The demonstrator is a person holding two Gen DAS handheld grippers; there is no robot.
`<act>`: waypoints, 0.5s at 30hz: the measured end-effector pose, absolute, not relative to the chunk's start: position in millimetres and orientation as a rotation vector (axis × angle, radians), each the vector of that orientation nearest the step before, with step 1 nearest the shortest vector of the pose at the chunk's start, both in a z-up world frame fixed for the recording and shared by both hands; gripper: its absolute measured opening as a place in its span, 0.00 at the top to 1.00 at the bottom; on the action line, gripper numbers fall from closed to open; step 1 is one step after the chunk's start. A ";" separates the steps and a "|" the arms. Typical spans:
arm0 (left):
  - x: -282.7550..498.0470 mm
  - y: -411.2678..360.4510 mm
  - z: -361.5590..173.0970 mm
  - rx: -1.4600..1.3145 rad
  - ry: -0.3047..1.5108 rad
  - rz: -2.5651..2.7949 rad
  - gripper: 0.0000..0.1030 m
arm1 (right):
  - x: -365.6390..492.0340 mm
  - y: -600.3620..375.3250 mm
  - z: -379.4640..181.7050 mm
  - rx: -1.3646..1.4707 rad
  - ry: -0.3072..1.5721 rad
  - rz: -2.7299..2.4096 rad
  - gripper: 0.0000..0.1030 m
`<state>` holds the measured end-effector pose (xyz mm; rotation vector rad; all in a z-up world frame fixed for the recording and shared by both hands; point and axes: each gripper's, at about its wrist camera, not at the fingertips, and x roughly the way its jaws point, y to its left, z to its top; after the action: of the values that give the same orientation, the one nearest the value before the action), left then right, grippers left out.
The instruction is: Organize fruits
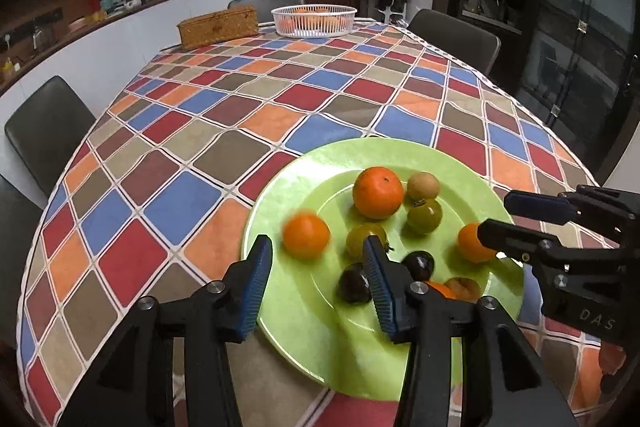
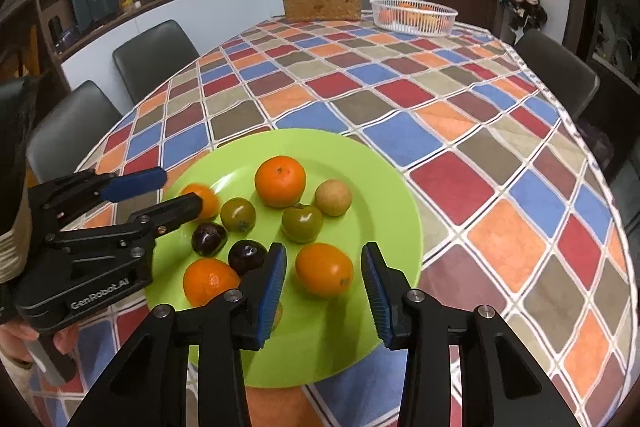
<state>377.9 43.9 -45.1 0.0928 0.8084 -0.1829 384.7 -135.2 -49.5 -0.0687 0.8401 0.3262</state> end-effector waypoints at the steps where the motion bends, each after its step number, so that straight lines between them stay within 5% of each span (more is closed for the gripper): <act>1: 374.7 43.2 -43.1 0.097 0.806 -0.171 0.55 | 382.5 -136.4 -47.4 -0.068 0.836 0.325 0.61; 15: 286.5 29.7 6.0 0.088 0.704 -0.135 0.40 | 310.2 -158.9 -2.8 -0.059 0.715 0.303 0.41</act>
<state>286.5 29.7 6.0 0.0877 0.7043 -0.1348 310.2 -158.9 -2.8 -0.0588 0.7146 0.3031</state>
